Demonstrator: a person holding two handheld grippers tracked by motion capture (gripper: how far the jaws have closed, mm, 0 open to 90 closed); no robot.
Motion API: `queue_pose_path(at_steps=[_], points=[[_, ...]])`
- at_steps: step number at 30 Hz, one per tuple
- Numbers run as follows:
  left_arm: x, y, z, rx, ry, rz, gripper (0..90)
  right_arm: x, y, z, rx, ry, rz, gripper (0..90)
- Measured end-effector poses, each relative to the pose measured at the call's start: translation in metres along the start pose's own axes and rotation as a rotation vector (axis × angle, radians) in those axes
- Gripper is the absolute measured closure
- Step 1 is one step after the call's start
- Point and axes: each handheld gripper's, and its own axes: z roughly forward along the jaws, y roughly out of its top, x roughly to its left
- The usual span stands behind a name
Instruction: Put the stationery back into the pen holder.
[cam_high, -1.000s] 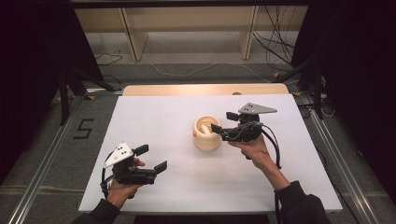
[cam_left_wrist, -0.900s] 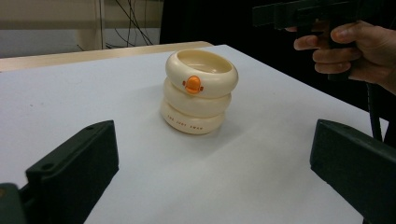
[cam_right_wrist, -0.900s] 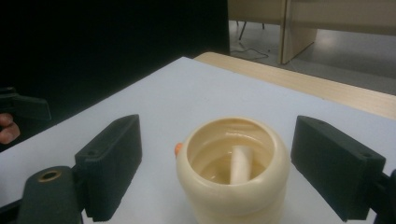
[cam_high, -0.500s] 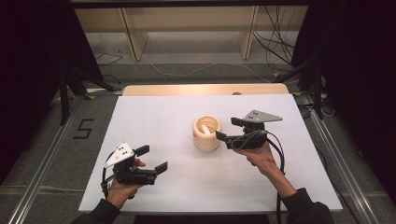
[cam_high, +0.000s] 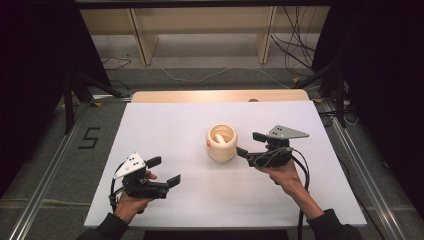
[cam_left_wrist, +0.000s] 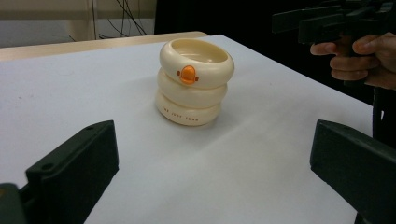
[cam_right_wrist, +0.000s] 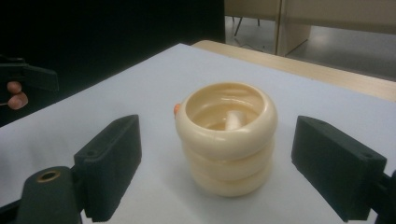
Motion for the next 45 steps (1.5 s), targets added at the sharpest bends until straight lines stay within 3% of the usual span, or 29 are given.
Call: queue_pose_path(at_steps=[13, 45], points=[[0.000, 0.000, 0.002, 0.024, -0.005, 0.005, 0.4, -0.002, -0.014, -0.013, 0.001, -0.002, 0.023, 16.1], [-0.002, -0.002, 0.002, 0.037, -0.016, 0.017, 0.4, 0.002, -0.049, -0.041, -0.006, -0.046, 0.020, 16.2]])
